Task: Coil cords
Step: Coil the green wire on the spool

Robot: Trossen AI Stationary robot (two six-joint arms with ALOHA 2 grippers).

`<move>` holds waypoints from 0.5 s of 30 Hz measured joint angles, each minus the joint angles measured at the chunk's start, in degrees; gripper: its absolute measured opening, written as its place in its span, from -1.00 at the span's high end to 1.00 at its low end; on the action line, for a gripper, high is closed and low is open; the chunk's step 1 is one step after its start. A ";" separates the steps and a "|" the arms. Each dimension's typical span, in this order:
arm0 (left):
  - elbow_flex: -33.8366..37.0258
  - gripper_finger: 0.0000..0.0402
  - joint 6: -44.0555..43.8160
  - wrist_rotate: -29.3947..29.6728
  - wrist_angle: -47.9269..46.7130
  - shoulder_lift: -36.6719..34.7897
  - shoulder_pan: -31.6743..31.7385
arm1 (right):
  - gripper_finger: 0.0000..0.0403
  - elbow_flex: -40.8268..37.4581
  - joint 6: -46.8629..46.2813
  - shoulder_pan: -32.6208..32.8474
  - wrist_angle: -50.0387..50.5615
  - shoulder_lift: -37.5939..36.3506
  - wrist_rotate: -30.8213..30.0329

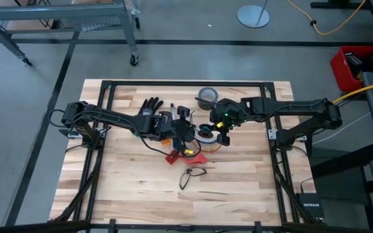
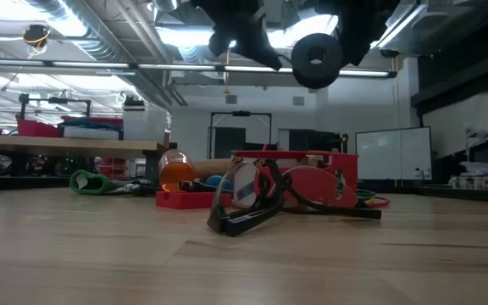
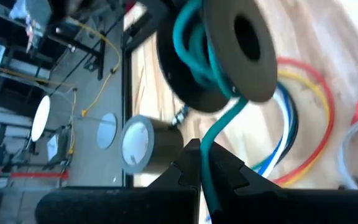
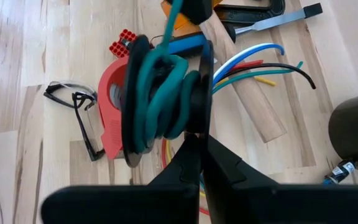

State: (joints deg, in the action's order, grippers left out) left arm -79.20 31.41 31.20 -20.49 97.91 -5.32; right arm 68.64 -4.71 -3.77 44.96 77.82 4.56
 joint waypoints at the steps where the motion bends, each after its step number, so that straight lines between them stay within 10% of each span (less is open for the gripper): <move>1: 0.00 1.00 -0.18 0.86 -0.64 0.00 0.00 | 0.97 0.02 0.00 0.00 0.00 0.00 -0.02; 15: 0.00 1.00 -1.63 5.73 -4.99 0.00 0.02 | 0.97 0.09 -1.25 -0.04 0.06 0.00 -0.07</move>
State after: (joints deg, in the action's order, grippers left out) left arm -79.20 29.78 36.93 -25.48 97.91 -5.30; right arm 68.73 -5.96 -3.81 45.02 77.82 4.49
